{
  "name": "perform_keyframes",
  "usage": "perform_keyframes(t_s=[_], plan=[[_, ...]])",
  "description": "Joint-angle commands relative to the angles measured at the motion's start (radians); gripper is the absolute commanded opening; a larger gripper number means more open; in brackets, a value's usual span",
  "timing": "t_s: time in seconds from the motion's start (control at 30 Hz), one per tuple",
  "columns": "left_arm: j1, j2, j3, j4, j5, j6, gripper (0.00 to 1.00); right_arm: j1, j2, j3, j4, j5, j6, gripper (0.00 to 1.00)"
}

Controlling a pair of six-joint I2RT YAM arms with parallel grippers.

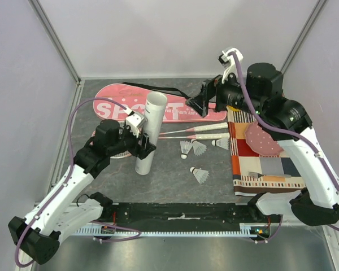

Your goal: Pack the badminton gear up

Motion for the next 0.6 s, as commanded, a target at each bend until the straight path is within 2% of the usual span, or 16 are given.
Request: perform_keyframes(t_s=[0.0,0.17,0.27,0.33,0.37,0.47,0.57], plan=[[-0.017,-0.026,-0.011,0.099,-0.032,0.052,0.35,-0.001,0.085,0.125,-0.107,-0.086,0.027,0.98],[-0.054,-0.023,-0.016,0.085,-0.116,0.063,0.36,-0.013,0.204,0.286,-0.194,-0.143,0.085,0.97],[-0.094,-0.026,-0.023,0.079,-0.173,0.078,0.36,-0.013,0.244,0.311,-0.199,-0.18,0.096,0.94],[-0.125,-0.02,-0.02,0.07,-0.225,0.089,0.35,-0.013,0.261,0.313,-0.199,-0.181,0.105,0.89],[-0.134,-0.022,-0.023,0.067,-0.236,0.09,0.35,-0.01,0.266,0.31,-0.196,-0.195,0.108,0.83],[-0.16,-0.016,-0.023,0.062,-0.276,0.098,0.35,-0.012,0.284,0.287,-0.196,-0.247,0.108,0.72],[-0.174,-0.008,-0.023,0.061,-0.291,0.103,0.35,-0.012,0.264,0.242,-0.188,-0.233,0.1,0.69]])
